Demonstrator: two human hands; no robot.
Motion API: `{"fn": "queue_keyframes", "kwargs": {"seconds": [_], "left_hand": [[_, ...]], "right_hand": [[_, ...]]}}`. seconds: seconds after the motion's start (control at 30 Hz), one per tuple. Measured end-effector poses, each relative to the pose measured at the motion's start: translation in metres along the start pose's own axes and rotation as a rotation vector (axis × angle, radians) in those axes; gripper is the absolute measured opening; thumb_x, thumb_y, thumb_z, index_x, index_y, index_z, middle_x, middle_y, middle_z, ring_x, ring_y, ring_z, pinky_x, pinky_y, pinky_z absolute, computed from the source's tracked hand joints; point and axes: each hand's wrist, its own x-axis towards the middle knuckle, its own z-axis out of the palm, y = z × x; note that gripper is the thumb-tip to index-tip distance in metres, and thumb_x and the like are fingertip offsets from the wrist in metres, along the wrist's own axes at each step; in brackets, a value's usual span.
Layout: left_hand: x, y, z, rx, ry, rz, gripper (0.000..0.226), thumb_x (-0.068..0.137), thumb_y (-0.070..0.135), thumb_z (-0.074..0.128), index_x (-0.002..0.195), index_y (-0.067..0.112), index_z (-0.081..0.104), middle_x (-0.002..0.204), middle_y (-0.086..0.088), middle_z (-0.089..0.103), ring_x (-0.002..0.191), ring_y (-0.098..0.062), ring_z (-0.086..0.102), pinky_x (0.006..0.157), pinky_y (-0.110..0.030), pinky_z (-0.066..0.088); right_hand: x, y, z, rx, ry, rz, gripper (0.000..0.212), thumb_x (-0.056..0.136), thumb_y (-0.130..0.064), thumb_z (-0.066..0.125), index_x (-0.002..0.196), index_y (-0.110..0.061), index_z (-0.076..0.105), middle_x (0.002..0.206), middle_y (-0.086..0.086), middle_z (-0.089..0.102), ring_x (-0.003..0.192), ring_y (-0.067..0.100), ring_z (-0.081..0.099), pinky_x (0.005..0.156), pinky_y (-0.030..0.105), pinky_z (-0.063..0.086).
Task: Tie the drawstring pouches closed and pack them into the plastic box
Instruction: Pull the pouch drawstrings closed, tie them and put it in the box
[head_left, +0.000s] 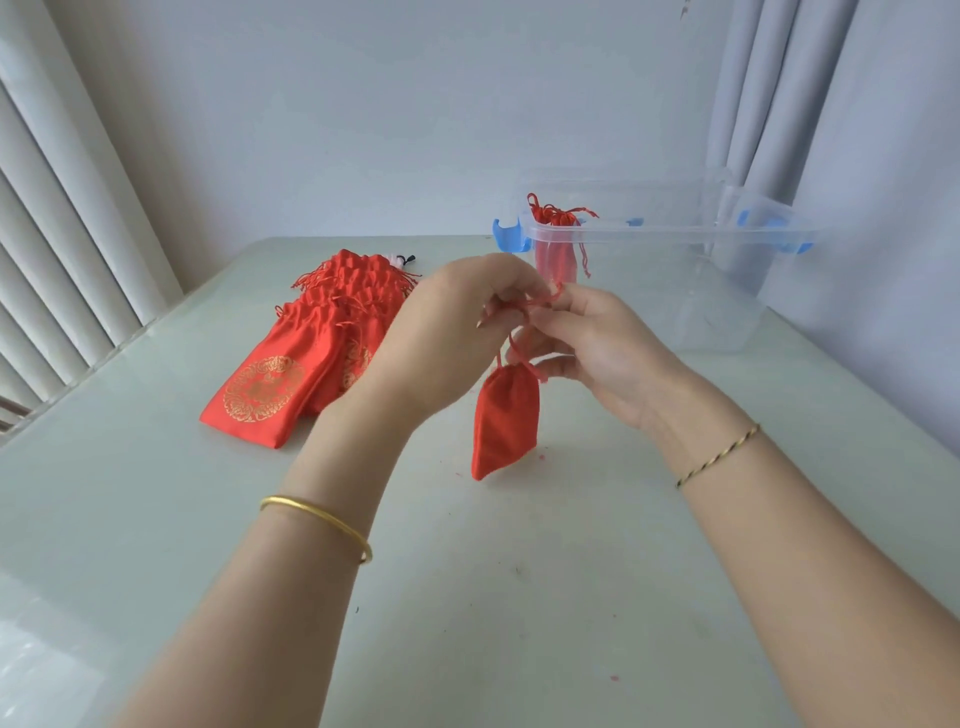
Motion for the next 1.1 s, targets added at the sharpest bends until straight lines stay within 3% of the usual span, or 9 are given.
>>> {"fn": "queue_keyframes", "kwargs": {"seconds": [0.1, 0.27, 0.4, 0.57, 0.63, 0.73, 0.83, 1.0, 1.1], "left_hand": [[-0.002, -0.003, 0.007, 0.08, 0.118, 0.058, 0.033, 0.08, 0.001, 0.058, 0.106, 0.021, 0.065, 0.085, 0.004, 0.066, 0.084, -0.016, 0.057, 0.079, -0.035, 0.047], [-0.004, -0.006, 0.012, 0.008, 0.212, 0.046, 0.036, 0.079, 0.003, 0.059, 0.11, 0.02, 0.066, 0.084, 0.006, 0.068, 0.085, -0.017, 0.059, 0.08, -0.033, 0.047], [-0.001, -0.01, 0.014, -0.093, 0.199, -0.081, 0.019, 0.08, 0.004, 0.064, 0.095, 0.014, 0.071, 0.079, 0.011, 0.066, 0.077, -0.008, 0.062, 0.078, -0.023, 0.05], [0.0, -0.017, 0.012, -0.421, 0.184, -0.362, 0.01, 0.085, 0.006, 0.061, 0.084, 0.01, 0.069, 0.081, -0.003, 0.071, 0.067, -0.005, 0.061, 0.066, -0.016, 0.048], [0.0, -0.021, 0.011, -0.434, 0.209, -0.453, 0.015, 0.089, 0.012, 0.057, 0.078, 0.015, 0.067, 0.079, 0.001, 0.07, 0.066, -0.005, 0.061, 0.065, -0.019, 0.048], [0.0, -0.026, 0.012, -0.393, 0.236, -0.537, 0.022, 0.092, 0.013, 0.05, 0.071, 0.015, 0.057, 0.071, 0.004, 0.066, 0.06, -0.006, 0.057, 0.058, -0.015, 0.045], [0.0, -0.033, 0.013, -0.344, 0.233, -0.621, 0.024, 0.09, 0.011, 0.042, 0.067, 0.013, 0.048, 0.065, -0.001, 0.062, 0.058, -0.015, 0.052, 0.061, -0.027, 0.043], [0.001, -0.035, 0.012, -0.438, 0.272, -0.707, 0.02, 0.086, 0.004, 0.031, 0.069, 0.011, 0.041, 0.066, -0.002, 0.064, 0.062, -0.019, 0.054, 0.057, -0.027, 0.036], [0.002, -0.023, 0.015, -0.727, 0.277, -0.687, 0.028, 0.09, 0.004, 0.032, 0.065, 0.015, 0.039, 0.067, 0.003, 0.069, 0.075, -0.014, 0.067, 0.075, -0.027, 0.043]], "right_hand": [[0.0, 0.004, -0.002, 0.11, -0.1, 0.08, 0.016, 0.096, -0.01, 0.044, 0.093, -0.01, 0.06, 0.068, 0.001, 0.062, 0.061, 0.012, 0.062, 0.059, 0.023, 0.048], [-0.001, 0.003, -0.005, 0.24, -0.238, 0.135, 0.017, 0.094, -0.012, 0.045, 0.088, -0.013, 0.061, 0.077, 0.0, 0.064, 0.067, 0.013, 0.06, 0.066, 0.026, 0.048], [0.003, 0.005, -0.006, 0.148, -0.111, 0.122, 0.016, 0.096, -0.015, 0.045, 0.086, -0.01, 0.056, 0.083, 0.008, 0.061, 0.072, 0.02, 0.061, 0.068, 0.029, 0.049], [0.005, 0.006, -0.014, 0.07, 0.142, 0.088, 0.03, 0.096, -0.026, 0.047, 0.069, -0.014, 0.048, 0.075, 0.003, 0.062, 0.064, 0.016, 0.063, 0.06, 0.026, 0.046], [0.006, 0.007, -0.016, 0.184, 0.195, 0.123, 0.037, 0.094, -0.027, 0.05, 0.06, -0.016, 0.044, 0.072, 0.001, 0.062, 0.059, 0.013, 0.061, 0.056, 0.023, 0.043], [0.007, 0.009, -0.014, 0.595, 0.174, 0.181, 0.043, 0.092, -0.023, 0.05, 0.05, -0.018, 0.04, 0.07, 0.001, 0.066, 0.055, 0.011, 0.059, 0.05, 0.021, 0.042], [0.009, 0.015, -0.011, 0.814, 0.162, 0.212, 0.044, 0.092, -0.022, 0.046, 0.049, -0.018, 0.037, 0.063, 0.002, 0.064, 0.048, 0.011, 0.056, 0.044, 0.016, 0.04], [0.013, 0.032, -0.018, 0.59, 0.297, 0.353, 0.036, 0.092, -0.018, 0.042, 0.058, -0.019, 0.031, 0.042, -0.005, 0.04, 0.032, 0.01, 0.034, 0.037, 0.012, 0.027], [0.012, 0.04, -0.014, 0.46, 0.325, 0.418, 0.034, 0.091, -0.016, 0.044, 0.059, -0.019, 0.034, 0.039, -0.005, 0.041, 0.031, 0.009, 0.034, 0.037, 0.012, 0.026]]}}
